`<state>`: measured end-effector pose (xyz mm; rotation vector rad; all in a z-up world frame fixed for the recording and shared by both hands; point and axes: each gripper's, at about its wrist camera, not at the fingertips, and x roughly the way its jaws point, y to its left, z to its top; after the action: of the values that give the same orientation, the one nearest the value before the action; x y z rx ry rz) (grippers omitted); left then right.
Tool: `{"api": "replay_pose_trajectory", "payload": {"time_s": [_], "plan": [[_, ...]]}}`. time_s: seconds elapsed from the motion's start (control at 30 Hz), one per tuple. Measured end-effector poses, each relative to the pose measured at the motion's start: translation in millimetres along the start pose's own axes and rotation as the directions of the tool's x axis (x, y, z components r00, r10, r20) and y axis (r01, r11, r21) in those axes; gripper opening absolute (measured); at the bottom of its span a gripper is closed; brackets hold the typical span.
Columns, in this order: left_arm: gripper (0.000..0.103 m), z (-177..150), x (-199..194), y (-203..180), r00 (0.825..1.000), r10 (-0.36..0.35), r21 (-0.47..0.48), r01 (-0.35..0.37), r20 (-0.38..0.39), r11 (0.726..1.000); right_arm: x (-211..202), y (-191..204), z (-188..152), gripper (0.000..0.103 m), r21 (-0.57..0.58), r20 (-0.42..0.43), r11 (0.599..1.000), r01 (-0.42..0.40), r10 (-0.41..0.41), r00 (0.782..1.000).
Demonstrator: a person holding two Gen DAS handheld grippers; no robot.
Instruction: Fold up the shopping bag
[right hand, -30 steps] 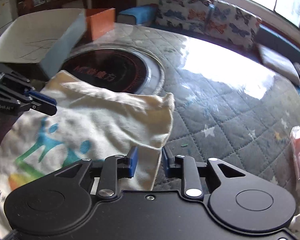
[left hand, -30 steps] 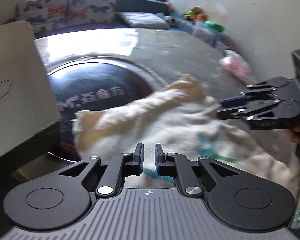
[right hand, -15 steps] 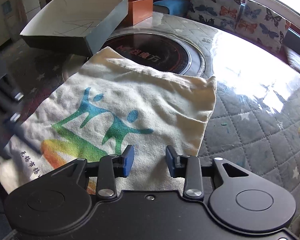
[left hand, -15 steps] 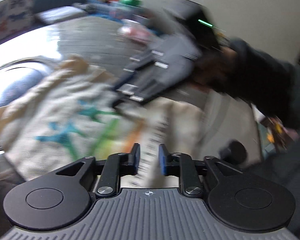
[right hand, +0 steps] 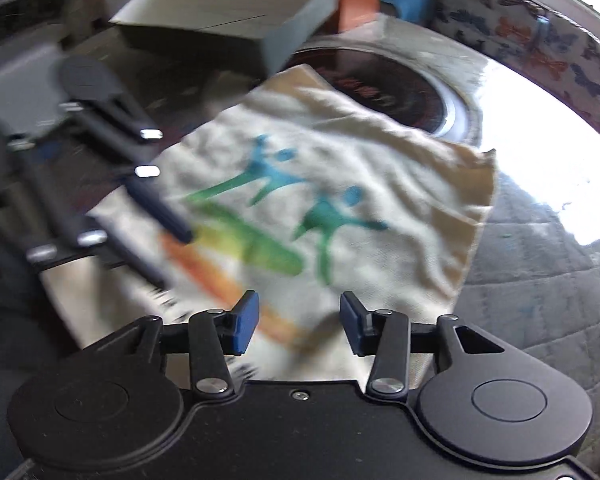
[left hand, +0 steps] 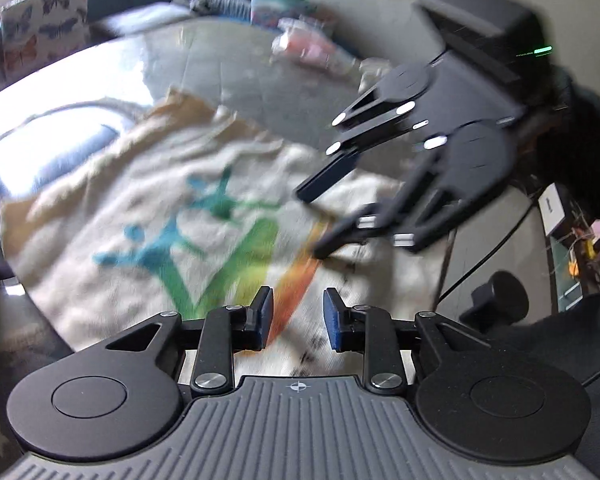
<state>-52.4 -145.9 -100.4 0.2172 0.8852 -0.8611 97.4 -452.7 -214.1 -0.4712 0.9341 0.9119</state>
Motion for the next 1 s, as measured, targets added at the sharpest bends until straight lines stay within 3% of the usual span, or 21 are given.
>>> {"api": "replay_pose_trajectory", "payload": {"time_s": [0.13,0.3,0.47,0.7,0.83,1.0], "plan": [[0.03,0.7,2.3,-6.3,1.0,0.012,0.042,-0.012,-0.01,0.999,-6.0,18.0,-8.7,0.058,-0.078,-0.026,0.996,-0.04,0.038,0.999],[0.031,1.9,2.7,-27.0,0.995,-0.083,0.131,0.09,-0.056,0.987,-7.8,10.6,-11.6,0.059,-0.048,-0.044,0.999,0.019,-0.022,0.999],[0.032,5.9,-0.2,-39.9,0.975,-0.213,0.103,0.218,-0.064,0.97,-5.1,-10.5,-11.1,0.059,0.047,-0.02,0.997,0.067,-0.066,0.998],[0.043,3.7,7.7,-57.7,0.976,-0.18,0.181,0.2,-0.12,0.963,-15.1,-21.2,-10.4,0.061,0.066,0.006,0.997,0.039,-0.04,0.999],[0.035,3.2,10.6,-63.9,0.982,-0.151,0.22,0.174,-0.117,0.96,-23.4,-18.7,-11.0,0.062,0.056,0.022,0.998,0.024,-0.026,0.999],[0.033,1.0,12.4,-74.6,0.984,-0.133,0.275,0.161,-0.118,0.948,-27.2,-16.1,-10.6,0.064,0.05,0.033,0.998,0.023,-0.024,0.999]]}}
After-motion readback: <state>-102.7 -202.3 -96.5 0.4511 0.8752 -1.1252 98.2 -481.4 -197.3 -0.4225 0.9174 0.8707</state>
